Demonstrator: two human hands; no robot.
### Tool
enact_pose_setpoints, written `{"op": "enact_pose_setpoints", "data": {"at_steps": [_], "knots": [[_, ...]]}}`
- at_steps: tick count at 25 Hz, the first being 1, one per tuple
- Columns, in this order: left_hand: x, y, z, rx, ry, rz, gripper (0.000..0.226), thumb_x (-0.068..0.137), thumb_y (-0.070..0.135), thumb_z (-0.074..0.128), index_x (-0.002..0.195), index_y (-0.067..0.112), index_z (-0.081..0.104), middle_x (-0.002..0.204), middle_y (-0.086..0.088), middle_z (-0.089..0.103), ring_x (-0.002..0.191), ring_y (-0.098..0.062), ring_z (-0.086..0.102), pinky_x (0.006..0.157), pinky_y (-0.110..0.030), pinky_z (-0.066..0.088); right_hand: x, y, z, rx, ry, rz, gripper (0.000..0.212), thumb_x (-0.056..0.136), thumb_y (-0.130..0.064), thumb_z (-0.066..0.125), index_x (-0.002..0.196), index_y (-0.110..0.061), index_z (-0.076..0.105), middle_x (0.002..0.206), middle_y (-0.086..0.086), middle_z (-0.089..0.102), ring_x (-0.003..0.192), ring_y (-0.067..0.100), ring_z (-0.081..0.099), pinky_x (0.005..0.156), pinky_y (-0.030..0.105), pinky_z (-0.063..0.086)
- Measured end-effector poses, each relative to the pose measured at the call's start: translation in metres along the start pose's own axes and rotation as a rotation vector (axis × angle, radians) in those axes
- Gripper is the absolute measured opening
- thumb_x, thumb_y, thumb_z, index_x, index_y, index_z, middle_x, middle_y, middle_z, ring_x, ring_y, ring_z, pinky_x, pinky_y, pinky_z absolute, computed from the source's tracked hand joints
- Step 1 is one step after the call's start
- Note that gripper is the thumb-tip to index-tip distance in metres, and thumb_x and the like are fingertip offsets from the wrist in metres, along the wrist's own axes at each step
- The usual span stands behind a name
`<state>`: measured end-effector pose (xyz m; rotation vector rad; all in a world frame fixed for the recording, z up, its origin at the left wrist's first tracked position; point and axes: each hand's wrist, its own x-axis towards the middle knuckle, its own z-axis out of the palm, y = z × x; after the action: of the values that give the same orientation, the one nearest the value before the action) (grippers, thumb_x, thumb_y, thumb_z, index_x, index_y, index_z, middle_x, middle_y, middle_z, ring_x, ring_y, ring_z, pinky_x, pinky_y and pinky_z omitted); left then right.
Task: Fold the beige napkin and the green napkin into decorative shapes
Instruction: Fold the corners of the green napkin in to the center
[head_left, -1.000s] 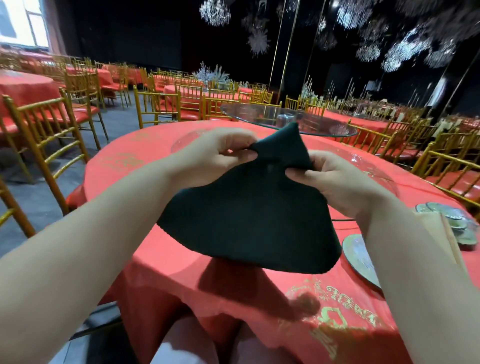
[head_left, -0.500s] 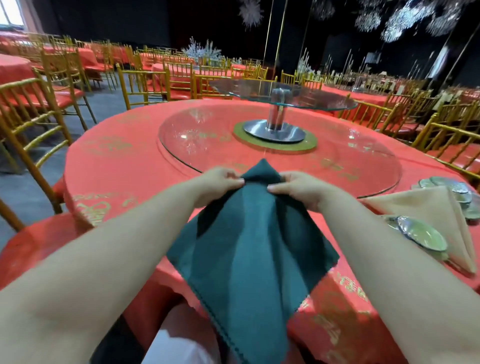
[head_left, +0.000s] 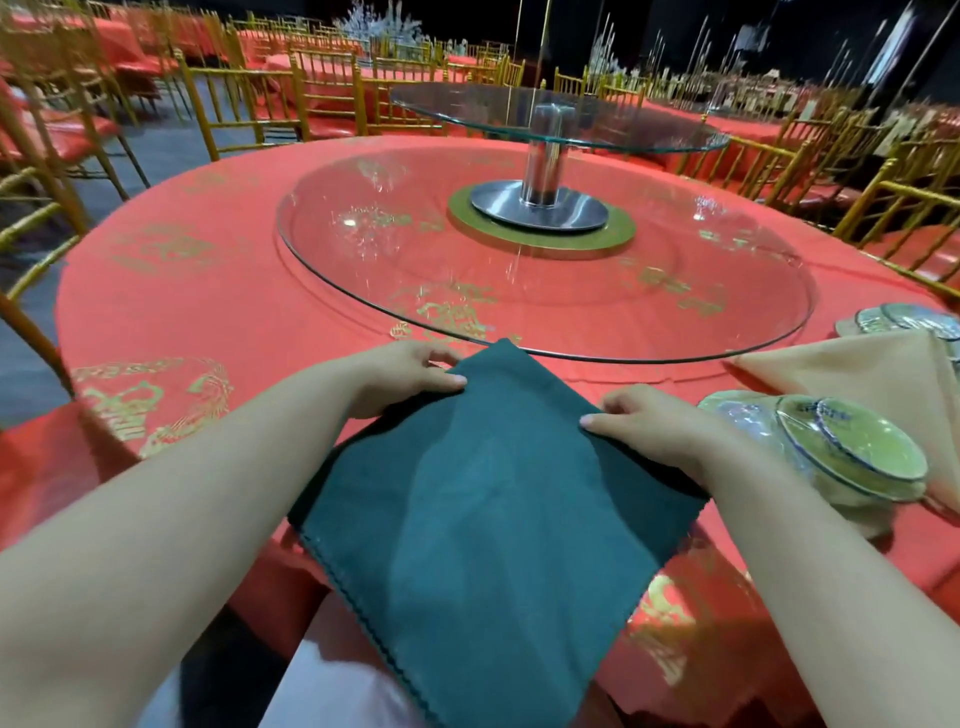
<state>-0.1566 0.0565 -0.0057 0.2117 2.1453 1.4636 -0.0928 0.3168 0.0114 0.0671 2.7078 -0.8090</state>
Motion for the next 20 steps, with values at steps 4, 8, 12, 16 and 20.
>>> {"op": "enact_pose_setpoints", "data": {"at_steps": [4,8,12,16,20], "knots": [[-0.001,0.002,0.002,0.049,-0.004,-0.035,0.026,0.088,0.013,0.060,0.114,0.013,0.058,0.110,-0.016,0.065,0.096,-0.031,0.065,0.086,-0.041,0.052,0.003,0.001,0.003,-0.072,0.048,-0.031,0.026,0.088,-0.041,0.056,0.072,-0.021,0.055,0.077,-0.003,0.061,0.070,0.015,0.057,0.058,0.027,0.040],[0.005,0.002,0.017,0.699,0.394,0.287,0.043,0.081,0.019,0.068,0.121,0.017,0.053,0.124,-0.010,0.050,0.111,-0.025,0.049,0.094,-0.034,0.039,0.008,0.003,0.010,-0.205,0.141,-0.058,0.032,0.094,-0.041,0.045,0.072,-0.018,0.050,0.076,-0.001,0.057,0.075,0.021,0.054,0.059,0.031,0.036],[0.004,-0.001,0.043,0.990,0.282,0.505,0.050,0.090,0.032,0.053,0.135,0.015,0.041,0.146,-0.007,0.034,0.136,-0.024,0.026,0.111,-0.043,0.021,0.007,0.001,0.019,-0.206,0.074,-0.060,0.033,0.096,-0.036,0.041,0.083,-0.010,0.057,0.081,0.004,0.060,0.080,0.025,0.055,0.065,0.032,0.038],[0.002,-0.017,0.061,1.165,0.061,0.283,0.065,0.095,0.051,0.023,0.147,0.020,0.001,0.156,0.006,-0.004,0.142,-0.010,-0.007,0.115,-0.040,-0.007,0.000,-0.007,0.023,-0.450,0.241,0.014,0.027,0.091,-0.038,0.047,0.089,-0.013,0.055,0.088,0.005,0.061,0.085,0.027,0.057,0.058,0.031,0.037],[0.002,-0.018,0.058,1.201,0.083,0.268,0.073,0.093,0.057,0.020,0.146,0.016,-0.008,0.155,0.001,-0.012,0.141,-0.010,-0.011,0.115,-0.038,-0.009,0.001,-0.022,0.042,-0.529,0.341,-0.233,0.031,0.092,-0.023,0.044,0.121,-0.013,0.046,0.124,0.008,0.049,0.115,0.028,0.046,0.092,0.039,0.038]]}}
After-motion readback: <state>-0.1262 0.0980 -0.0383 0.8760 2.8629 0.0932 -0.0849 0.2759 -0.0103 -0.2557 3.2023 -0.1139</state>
